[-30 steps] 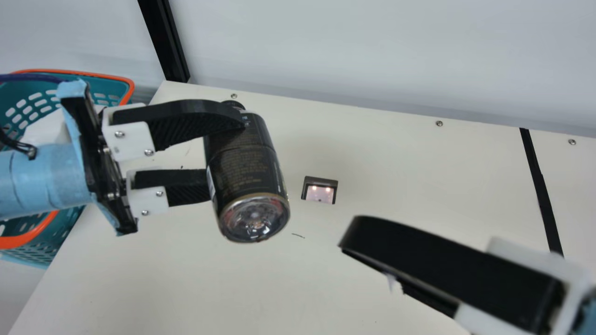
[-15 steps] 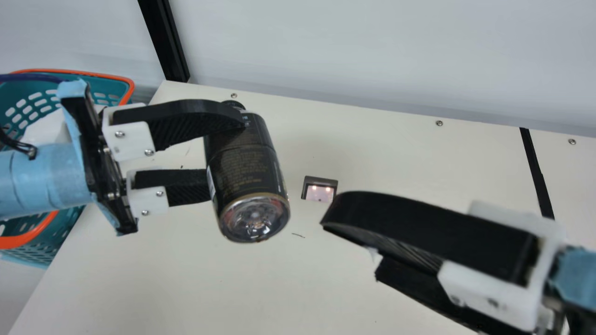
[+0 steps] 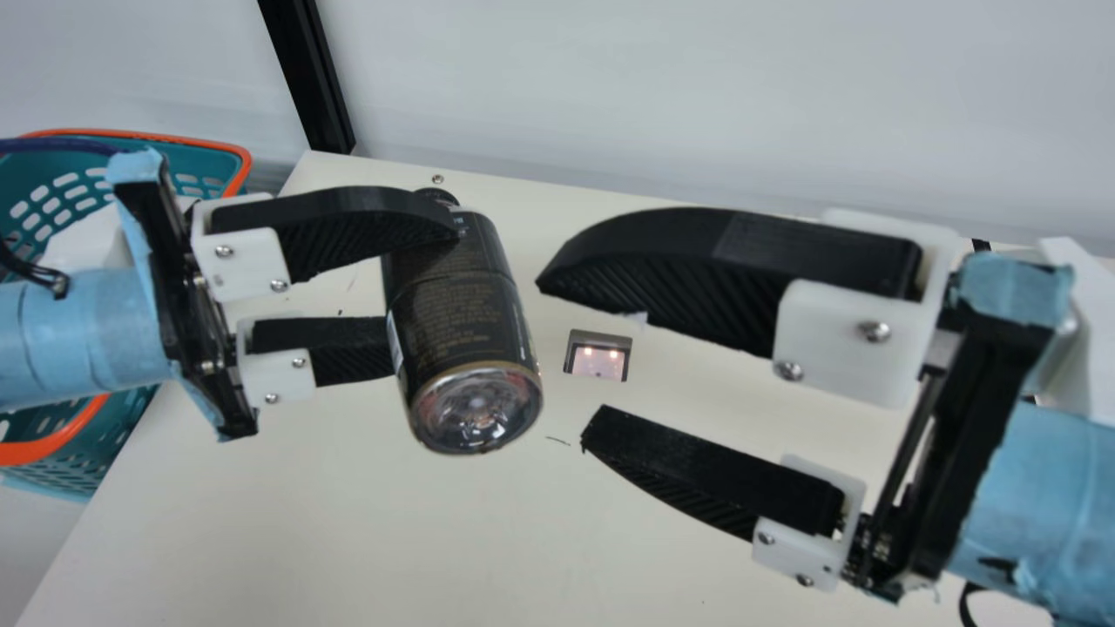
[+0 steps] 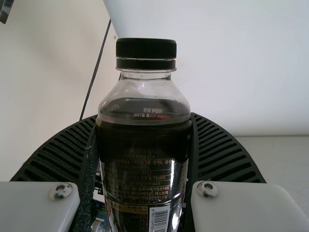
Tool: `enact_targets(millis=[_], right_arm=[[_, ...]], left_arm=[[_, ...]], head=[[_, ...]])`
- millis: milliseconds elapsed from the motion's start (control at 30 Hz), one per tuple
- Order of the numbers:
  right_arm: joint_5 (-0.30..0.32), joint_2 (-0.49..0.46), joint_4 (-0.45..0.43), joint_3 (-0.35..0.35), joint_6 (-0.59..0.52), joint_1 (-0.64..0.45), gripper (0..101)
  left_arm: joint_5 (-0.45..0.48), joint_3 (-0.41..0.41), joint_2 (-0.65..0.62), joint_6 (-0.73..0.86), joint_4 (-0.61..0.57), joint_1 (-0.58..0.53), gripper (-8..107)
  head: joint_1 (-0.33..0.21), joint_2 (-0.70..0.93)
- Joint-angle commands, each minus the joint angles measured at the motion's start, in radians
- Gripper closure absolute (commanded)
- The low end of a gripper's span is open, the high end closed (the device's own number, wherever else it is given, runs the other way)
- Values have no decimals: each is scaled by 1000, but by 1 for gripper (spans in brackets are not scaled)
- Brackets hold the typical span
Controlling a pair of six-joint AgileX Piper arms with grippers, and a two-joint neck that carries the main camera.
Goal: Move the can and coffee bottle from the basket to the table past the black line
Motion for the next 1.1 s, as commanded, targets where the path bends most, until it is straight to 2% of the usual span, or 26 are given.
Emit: enact_targets(millis=[0,267,533,1067], right_arm=[[5,21,6,0,-1,8,0],[7,76,-14,18,1,15,0],[9,114,31,29,-29,33,0],[-95,242,168,-12,-107,242,0]], left_arm=[[0,0,0,0,0,0,89],[0,0,0,0,0,0,89],[0,0,0,0,0,0,89],[0,0,0,0,0,0,89]], head=[[-5,0],[-5,0],[-5,0],[-5,0]])
